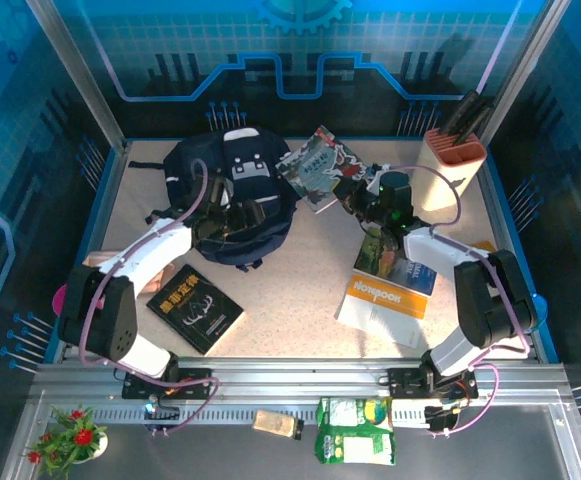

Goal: Pack the student bag
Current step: Rotate the student bag at the top-center of the table.

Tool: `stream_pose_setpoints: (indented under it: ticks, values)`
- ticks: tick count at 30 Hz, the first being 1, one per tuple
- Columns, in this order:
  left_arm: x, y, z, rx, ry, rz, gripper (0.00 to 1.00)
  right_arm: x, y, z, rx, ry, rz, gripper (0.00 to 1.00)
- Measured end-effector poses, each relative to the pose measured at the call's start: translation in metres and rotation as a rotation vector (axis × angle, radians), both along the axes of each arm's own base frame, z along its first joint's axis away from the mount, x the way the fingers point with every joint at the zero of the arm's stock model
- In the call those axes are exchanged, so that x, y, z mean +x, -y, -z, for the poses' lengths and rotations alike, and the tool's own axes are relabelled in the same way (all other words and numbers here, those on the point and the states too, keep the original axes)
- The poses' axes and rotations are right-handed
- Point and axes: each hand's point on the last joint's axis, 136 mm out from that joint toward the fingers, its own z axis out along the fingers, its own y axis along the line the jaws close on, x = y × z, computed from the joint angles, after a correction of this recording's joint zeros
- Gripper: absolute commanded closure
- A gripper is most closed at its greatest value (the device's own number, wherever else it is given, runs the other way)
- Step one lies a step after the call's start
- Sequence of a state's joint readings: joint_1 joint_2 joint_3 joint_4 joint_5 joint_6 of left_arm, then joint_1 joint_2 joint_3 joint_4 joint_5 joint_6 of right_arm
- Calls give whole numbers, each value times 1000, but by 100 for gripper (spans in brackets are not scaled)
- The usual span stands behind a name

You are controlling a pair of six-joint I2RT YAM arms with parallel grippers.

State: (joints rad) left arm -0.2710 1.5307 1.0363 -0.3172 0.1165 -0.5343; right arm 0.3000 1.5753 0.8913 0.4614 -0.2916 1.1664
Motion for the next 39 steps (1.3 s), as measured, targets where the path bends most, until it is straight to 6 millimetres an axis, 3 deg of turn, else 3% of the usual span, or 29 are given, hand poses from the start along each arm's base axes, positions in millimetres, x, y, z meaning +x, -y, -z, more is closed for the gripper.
stream_pose_setpoints:
  ticks: [6, 13, 17, 22, 26, 29, 35, 39]
  values:
    - [-17, 15, 33, 12, -96, 61, 15, -2, 15, 3, -67, -4, 26, 96]
    - [-31, 76, 61, 7, -147, 186, 16, -1, 27, 12, -92, -38, 51, 95]
    - [-30, 117, 57, -16, -141, 260, 16, 1, 38, 15, -101, -51, 77, 95]
    - [-23, 141, 33, -26, -106, 324, 14, 2, 56, 15, -118, -57, 116, 95]
    - [-13, 135, 11, 70, -55, 377, 11, -4, 69, 13, -137, -55, 138, 95]
    - [-9, 119, 2, 199, -21, 430, 18, -7, 73, 12, -155, -53, 141, 95]
    - [-9, 71, 7, 455, -36, 529, 31, -11, 74, 17, -169, -61, 135, 95]
    - [-2, 53, 10, 567, -51, 566, 37, -14, 74, 24, -174, -81, 134, 95]
